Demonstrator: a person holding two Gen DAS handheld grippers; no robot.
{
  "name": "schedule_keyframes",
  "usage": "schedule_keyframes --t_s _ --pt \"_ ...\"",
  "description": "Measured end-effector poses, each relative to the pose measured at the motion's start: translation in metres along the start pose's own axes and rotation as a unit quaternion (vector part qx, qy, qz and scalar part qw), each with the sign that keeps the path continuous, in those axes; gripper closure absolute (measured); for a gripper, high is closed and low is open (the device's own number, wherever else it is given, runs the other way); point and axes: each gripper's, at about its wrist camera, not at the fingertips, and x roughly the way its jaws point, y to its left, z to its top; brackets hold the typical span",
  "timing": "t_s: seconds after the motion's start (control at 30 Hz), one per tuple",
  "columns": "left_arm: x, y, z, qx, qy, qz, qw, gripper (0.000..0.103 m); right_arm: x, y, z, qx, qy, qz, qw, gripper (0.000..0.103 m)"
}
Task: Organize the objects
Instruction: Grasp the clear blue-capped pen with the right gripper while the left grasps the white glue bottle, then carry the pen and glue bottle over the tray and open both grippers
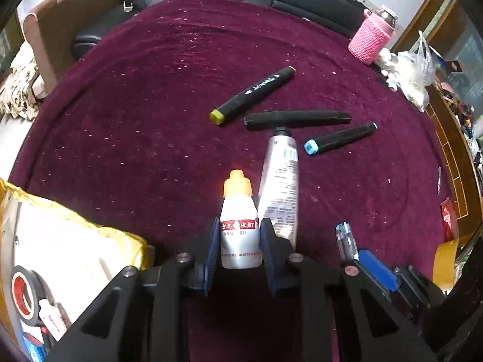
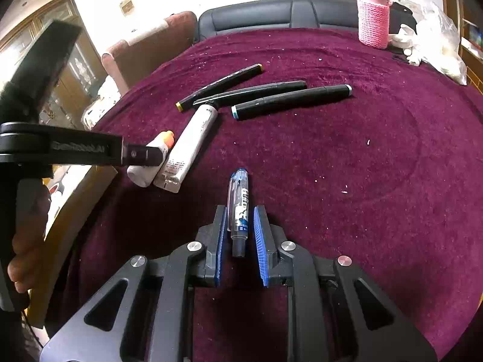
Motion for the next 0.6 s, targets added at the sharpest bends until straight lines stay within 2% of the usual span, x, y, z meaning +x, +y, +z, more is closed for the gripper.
schedule_keyframes --t_s 0.07,0.17,0.2,0.33,0.6 --pt "-0.006 0.001 -0.005 0.007 -0.007 0.015 0.9998 0.077 0.000 0.002 -0.001 -0.005 0.000 -0.002 1.000 0.085" --pt "-0.022 -0.001 -0.015 0.015 -0.017 0.009 0.9997 0.077 0.000 0.003 -0.002 -0.011 0.001 -0.009 1.000 0.085" --pt "-0.029 -0.003 -0.020 0.022 -0.026 0.011 0.9994 0.077 0.000 0.003 -0.002 -0.011 0.002 -0.011 1.000 0.089" --pt "-0.043 -0.018 -0.043 0.058 -0.039 0.020 0.9974 0.077 -0.002 0.001 -0.002 -0.009 0.005 -0.006 1.000 0.092" --pt "-0.042 -0.024 -0.094 0.062 -0.015 -0.001 0.9980 0.077 -0.006 0.005 -0.006 -0.019 0.010 -0.005 1.000 0.092"
